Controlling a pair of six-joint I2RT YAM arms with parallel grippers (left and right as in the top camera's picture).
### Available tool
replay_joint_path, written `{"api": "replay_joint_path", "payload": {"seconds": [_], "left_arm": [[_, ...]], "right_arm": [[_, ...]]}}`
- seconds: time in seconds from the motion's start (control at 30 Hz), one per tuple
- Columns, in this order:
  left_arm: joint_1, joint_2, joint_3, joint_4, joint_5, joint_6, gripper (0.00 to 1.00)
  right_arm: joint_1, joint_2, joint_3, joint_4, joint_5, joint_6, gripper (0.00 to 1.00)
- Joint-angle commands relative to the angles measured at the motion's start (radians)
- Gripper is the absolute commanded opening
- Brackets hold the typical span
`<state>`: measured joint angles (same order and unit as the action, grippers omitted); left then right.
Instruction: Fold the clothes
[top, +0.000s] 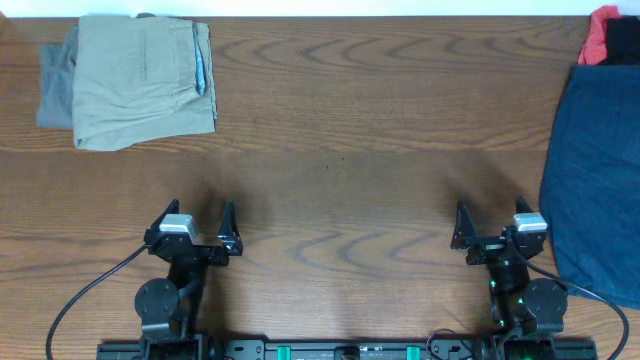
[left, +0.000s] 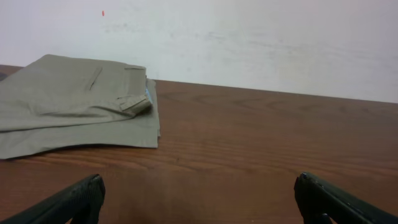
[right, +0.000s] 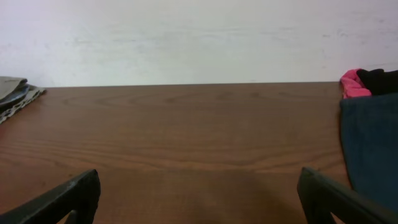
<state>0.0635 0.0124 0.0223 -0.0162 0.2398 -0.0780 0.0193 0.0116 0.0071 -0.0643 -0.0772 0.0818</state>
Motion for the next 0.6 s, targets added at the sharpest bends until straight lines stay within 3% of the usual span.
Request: {"api": "replay_joint_path", "payload": {"seconds": [0.0, 0.43, 0.57], "left_arm": [[-0.004, -0.002, -0.018, -0.032, 0.010, 0.003, 0.98], [-0.004, -0.002, -0.018, -0.032, 0.010, 0.003, 0.98], [-0.004, -0.002, -0.018, -0.032, 0.010, 0.003, 0.98]], "right_arm": [[0.006, -0.005, -0.002, -0.005, 0.010, -0.016, 0.99], [0.006, -0.005, -0.002, -0.005, 0.007, -0.015, 0.99], [0.006, -0.005, -0.002, -0.003, -0.014, 0.121, 0.99]]}}
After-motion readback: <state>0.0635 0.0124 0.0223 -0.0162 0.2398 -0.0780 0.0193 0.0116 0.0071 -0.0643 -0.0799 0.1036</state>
